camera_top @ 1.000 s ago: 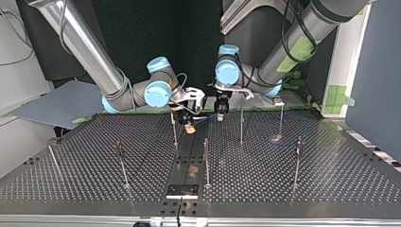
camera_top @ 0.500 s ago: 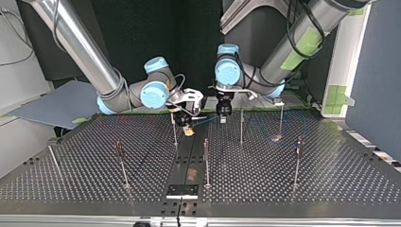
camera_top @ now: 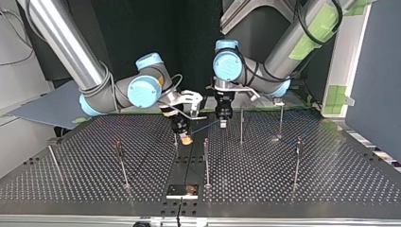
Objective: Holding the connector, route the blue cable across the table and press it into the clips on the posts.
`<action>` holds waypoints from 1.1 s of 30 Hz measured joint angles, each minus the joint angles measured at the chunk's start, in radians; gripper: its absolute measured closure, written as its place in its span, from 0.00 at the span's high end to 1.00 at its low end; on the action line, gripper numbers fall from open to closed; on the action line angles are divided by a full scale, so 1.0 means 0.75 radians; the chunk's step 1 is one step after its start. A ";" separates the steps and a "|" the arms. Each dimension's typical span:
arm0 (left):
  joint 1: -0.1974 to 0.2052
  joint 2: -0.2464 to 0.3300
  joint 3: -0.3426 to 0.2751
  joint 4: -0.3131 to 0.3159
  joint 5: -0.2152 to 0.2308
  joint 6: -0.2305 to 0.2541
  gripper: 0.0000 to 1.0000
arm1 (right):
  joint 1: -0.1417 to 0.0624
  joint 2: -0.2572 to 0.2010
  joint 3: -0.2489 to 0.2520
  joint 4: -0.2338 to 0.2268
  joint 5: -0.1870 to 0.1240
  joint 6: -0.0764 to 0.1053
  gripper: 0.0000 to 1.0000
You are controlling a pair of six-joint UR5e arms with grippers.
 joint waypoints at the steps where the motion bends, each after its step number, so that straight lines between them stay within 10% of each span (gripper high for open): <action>1: -0.002 0.012 0.000 -0.006 -0.009 -0.001 0.00 | 0.001 -0.010 0.001 0.003 0.000 0.000 0.00; 33: -0.011 0.364 0.000 -0.064 -0.028 -0.017 0.00 | 0.004 -0.364 0.064 0.061 0.004 0.002 0.00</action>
